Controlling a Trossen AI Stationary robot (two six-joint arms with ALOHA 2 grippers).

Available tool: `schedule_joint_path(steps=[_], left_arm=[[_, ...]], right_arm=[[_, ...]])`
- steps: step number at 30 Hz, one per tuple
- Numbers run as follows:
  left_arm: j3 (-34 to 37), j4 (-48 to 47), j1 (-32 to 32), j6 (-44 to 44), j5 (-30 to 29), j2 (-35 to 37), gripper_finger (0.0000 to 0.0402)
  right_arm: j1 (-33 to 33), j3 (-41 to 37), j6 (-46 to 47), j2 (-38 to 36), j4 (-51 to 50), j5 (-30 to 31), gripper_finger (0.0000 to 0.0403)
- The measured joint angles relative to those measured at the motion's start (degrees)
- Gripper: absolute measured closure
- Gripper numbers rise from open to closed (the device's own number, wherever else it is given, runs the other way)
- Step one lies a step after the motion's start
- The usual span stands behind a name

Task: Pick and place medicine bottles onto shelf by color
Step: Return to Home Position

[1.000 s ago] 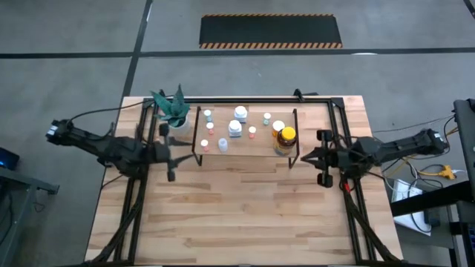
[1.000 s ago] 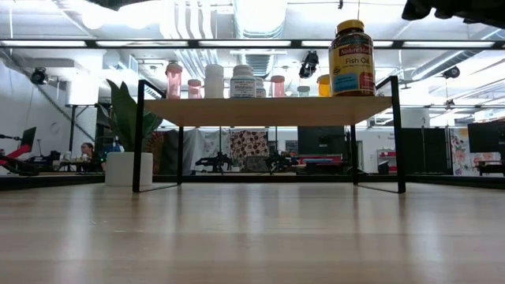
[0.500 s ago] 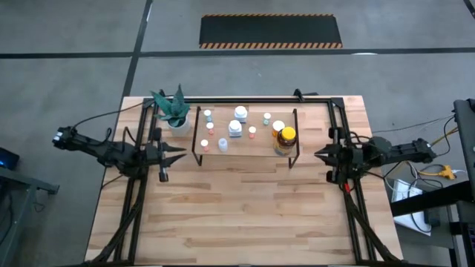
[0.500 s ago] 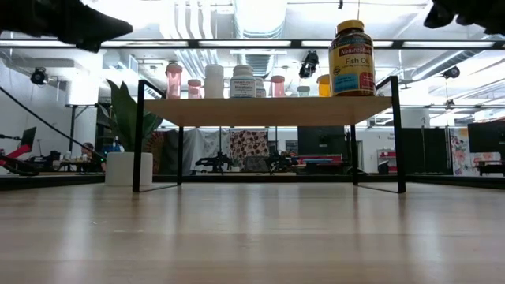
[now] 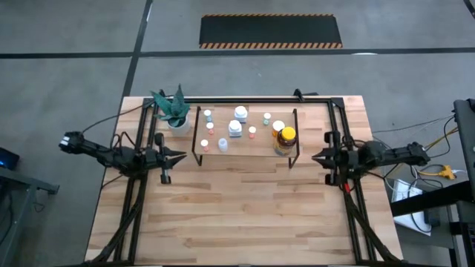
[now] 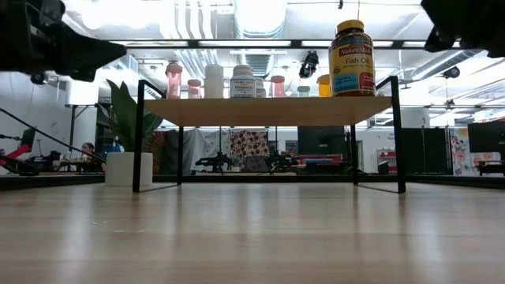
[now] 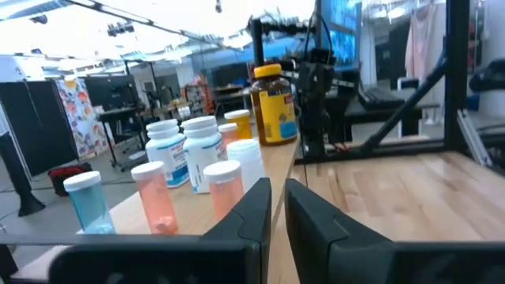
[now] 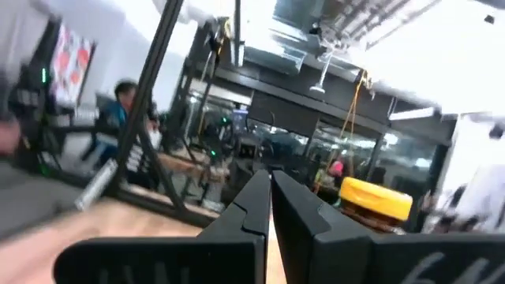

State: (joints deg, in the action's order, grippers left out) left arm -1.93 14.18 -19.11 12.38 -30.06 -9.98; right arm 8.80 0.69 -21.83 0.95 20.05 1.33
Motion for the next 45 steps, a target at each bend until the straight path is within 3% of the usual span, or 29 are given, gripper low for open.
schedule_joint_path(steps=[5, 8, 13, 21, 25, 26, 29, 37, 45], left_arm=[[1.4, 1.1, 0.0, -2.4, 0.0, 0.5, 0.0382], [1.4, 0.8, 0.0, -3.3, 0.0, -0.3, 0.0382], [1.5, 0.8, 0.0, -2.8, 0.0, -1.6, 0.0382], [1.5, 0.8, 0.0, -2.8, 0.0, -3.8, 0.0382], [1.5, 0.8, 0.0, -2.8, 0.0, -4.8, 0.0382], [1.6, 0.8, 0.0, -2.8, 0.1, -4.9, 0.0382], [1.6, 0.6, 0.0, -2.8, 0.1, -5.8, 0.0382], [1.6, 0.8, 0.0, -2.7, 0.1, -8.0, 0.0382], [1.7, 0.7, 0.0, -2.7, 0.1, -10.1, 0.0382]], right_arm=[[0.0, 0.0, 22.6, 1.1, -2.1, 7.8, 0.0394], [0.0, 0.0, 34.4, 1.6, -4.2, 9.2, 0.0394], [0.0, 0.0, 42.8, 2.2, -6.3, 9.2, 0.0394], [0.5, 0.0, 36.9, 1.9, -7.5, 9.3, 0.0394], [-0.4, 0.0, 15.1, -0.9, -10.6, 9.1, 0.0394], [-0.6, 0.0, 13.7, -0.9, -11.0, 8.7, 0.0394], [-0.9, 0.0, 16.2, -0.9, -14.6, 7.8, 0.0394], [-7.5, -0.1, 6.0, -0.9, -18.9, 1.2, 0.0394], [-15.8, -0.1, 10.4, -0.9, -19.0, 1.2, 0.0394]])
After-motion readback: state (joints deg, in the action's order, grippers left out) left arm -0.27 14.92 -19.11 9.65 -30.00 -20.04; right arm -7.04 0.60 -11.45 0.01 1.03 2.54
